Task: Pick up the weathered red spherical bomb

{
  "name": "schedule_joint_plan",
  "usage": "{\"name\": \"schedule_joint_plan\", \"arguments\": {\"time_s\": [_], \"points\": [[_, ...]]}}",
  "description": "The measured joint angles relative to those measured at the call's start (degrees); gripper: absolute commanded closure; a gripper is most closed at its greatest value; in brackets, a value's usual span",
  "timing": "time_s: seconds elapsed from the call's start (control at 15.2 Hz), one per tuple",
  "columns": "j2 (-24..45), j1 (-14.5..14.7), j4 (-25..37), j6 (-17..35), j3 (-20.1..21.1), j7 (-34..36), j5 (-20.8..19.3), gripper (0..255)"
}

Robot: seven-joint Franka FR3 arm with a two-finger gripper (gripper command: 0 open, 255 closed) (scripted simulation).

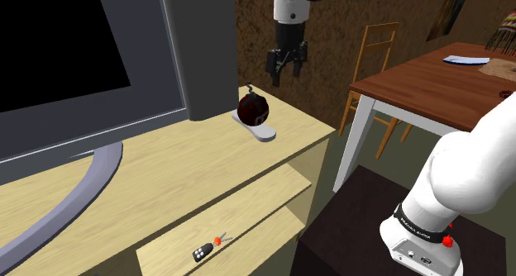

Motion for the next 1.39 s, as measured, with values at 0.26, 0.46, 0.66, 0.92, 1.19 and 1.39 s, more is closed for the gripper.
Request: {"name": "schedule_joint_plan", "arguments": {"time_s": [0.26, 0.46, 0.66, 0.92, 1.19, 1.39], "points": [[9.1, 1.3, 11.1, -3.6, 2.5, 3.0, -0.9, 0], [16.0, 2.7, 19.8, -6.6, 4.2, 5.4, -1.9, 0], [17.7, 3.3, 20.4, -5.9, 4.6, 6.2, -2.2, 0], [17.3, 3.2, 16.9, -2.7, 4.6, 6.3, -2.1, 0], [16.8, 3.1, 15.1, -1.5, 4.6, 6.3, -2.0, 255], [16.8, 3.2, 15.0, -1.4, 4.6, 6.3, -1.9, 255]]}}
